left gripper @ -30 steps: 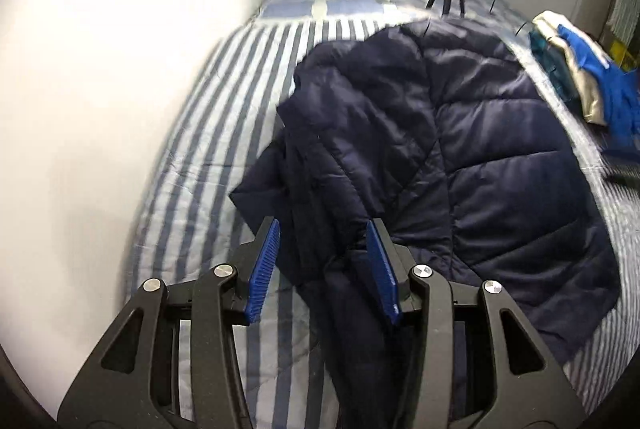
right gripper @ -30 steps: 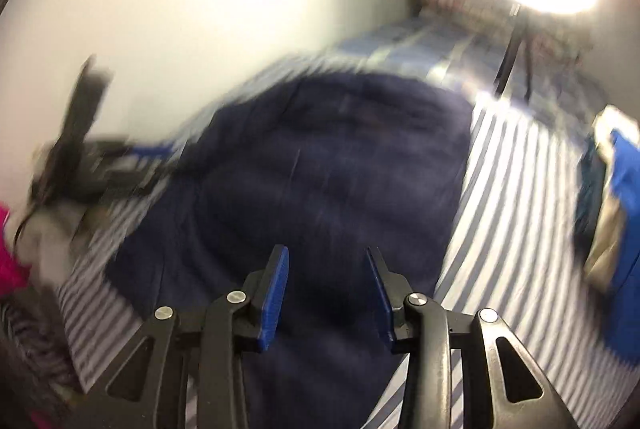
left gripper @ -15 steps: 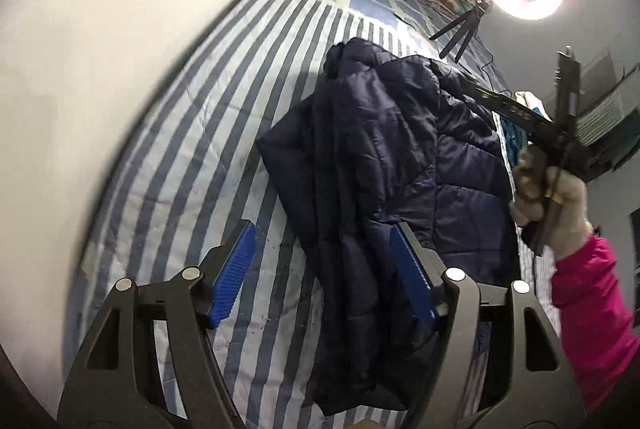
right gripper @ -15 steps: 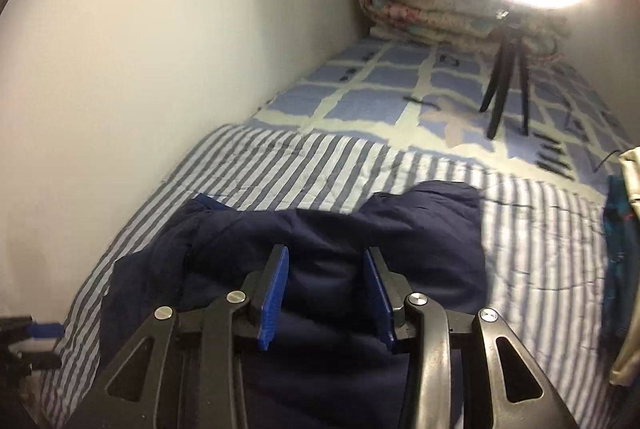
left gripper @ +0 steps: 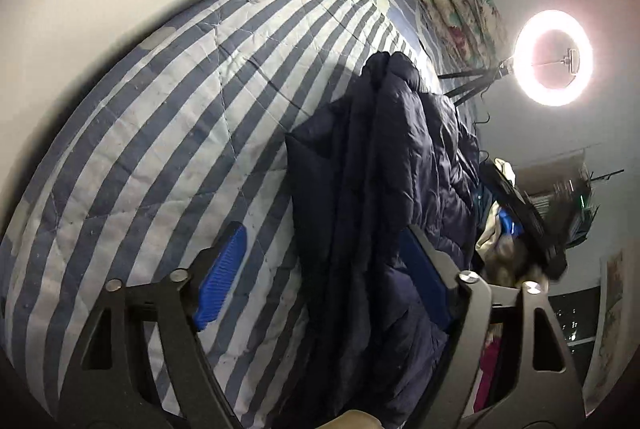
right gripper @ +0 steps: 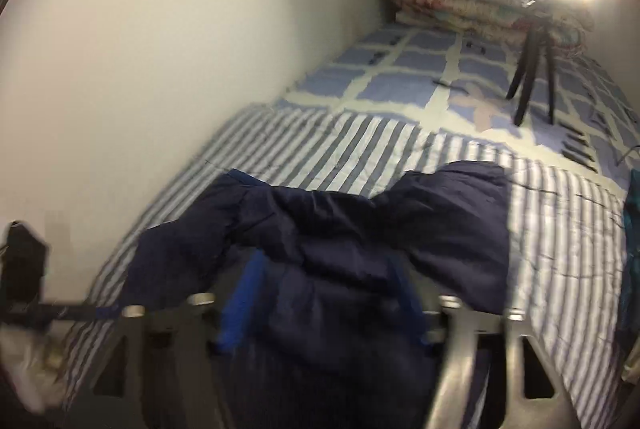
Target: Fold large clothes
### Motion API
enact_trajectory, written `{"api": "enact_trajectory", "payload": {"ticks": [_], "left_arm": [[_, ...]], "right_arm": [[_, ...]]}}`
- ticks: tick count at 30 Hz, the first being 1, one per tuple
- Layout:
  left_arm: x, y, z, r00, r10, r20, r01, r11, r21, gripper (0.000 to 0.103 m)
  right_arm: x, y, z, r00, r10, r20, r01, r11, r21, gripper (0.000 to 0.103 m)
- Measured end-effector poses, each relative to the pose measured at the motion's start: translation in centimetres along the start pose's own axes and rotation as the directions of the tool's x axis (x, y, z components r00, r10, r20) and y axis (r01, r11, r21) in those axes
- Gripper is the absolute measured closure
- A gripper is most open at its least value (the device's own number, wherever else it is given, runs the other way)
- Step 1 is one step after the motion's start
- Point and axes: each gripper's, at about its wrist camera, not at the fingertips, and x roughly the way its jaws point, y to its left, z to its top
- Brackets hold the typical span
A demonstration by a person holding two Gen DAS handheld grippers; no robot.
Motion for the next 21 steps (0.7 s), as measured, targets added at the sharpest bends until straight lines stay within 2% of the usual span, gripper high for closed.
{"api": "enact_trajectory", "payload": {"ticks": [3, 7, 10, 14, 19, 21], "left_arm": [[0.6, 0.2, 0.0, 1.000, -0.009, -0.008, 0.009, 1.000, 0.006, 0.019], [1.6, 0.2, -0.2, 0.998, -0.058, -0.027, 0.058, 0.998, -0.009, 0.019], [2.0, -0.4, -0.2, 0.995, -0.096, -0.040, 0.096, 0.995, -0.003, 0.019], [3.0, -1.2, -0.3, 0.993, -0.106, -0.059, 0.106, 0.994, 0.009, 0.019], [4.3, -1.6, 0.4, 0.993, -0.106, -0.061, 0.106, 0.994, 0.001, 0.019], [4.8, -2.4, 0.7, 0.993, -0.099, -0.064, 0.101, 0.995, 0.020, 0.019]], "right_arm": [[-2.2, -2.5, -2.7, 0.999, 0.034, -0.038, -0.033, 0.999, 0.039, 0.024], [-3.5, -6.6, -6.3, 0.994, 0.076, -0.074, -0.063, 0.984, 0.165, 0.022], [-3.9, -10.0, -9.5, 0.987, 0.144, -0.073, -0.115, 0.945, 0.307, 0.022], [-3.2, -12.7, -12.5, 0.971, 0.234, -0.051, -0.189, 0.880, 0.437, 0.022], [-2.9, -13.6, -13.7, 0.951, 0.308, 0.022, -0.277, 0.821, 0.499, 0.022], [-2.3, -13.4, -13.6, 0.941, 0.337, 0.024, -0.302, 0.810, 0.503, 0.028]]}}
